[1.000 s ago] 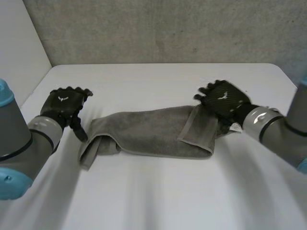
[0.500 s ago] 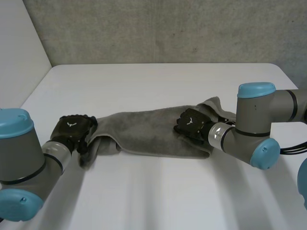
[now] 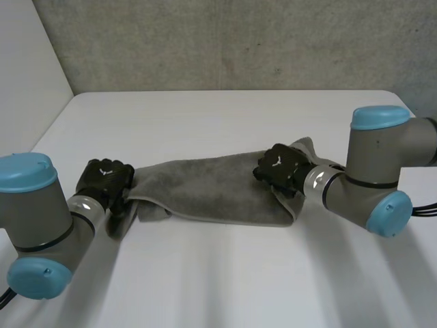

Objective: Fold the towel.

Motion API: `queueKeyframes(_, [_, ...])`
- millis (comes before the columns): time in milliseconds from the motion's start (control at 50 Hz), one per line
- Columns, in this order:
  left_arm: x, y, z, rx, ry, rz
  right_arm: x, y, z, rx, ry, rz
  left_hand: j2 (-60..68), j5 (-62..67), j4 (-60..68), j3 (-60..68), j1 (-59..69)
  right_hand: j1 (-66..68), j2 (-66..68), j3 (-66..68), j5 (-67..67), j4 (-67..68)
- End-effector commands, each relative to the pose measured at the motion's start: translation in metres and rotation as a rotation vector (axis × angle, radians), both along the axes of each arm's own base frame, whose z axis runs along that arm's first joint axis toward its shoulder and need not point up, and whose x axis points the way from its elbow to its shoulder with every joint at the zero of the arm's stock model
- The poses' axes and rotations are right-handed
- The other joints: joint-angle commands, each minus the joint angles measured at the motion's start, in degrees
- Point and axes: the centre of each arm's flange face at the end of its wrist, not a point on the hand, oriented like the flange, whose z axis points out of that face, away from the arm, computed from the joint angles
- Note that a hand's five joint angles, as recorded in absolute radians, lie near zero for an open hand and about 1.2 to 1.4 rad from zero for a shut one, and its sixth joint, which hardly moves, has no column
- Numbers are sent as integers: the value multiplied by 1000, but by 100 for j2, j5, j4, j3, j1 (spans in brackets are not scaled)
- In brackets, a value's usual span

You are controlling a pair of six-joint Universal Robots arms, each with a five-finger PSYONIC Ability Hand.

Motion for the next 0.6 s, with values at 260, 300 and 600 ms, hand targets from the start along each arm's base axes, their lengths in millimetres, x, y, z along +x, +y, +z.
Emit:
queueKeyframes(260, [11, -6, 102, -285, 90, 32, -88, -6, 180, -195, -381, -310, 2669, 1709, 2643, 2655, 2636, 479, 669, 405, 391, 374])
queueKeyframes(300, [11, -2, 122, -340, 107, 27, -98, -4, 195, -234, -396, -335, 2669, 1709, 2643, 2655, 2636, 479, 669, 405, 391, 374])
queueKeyframes(600, [1, 1, 112, -172, -54, -106, -117, -1, 140, -178, 59, -364, 2669, 1709, 2643, 2655, 2636, 479, 669, 405, 391, 374])
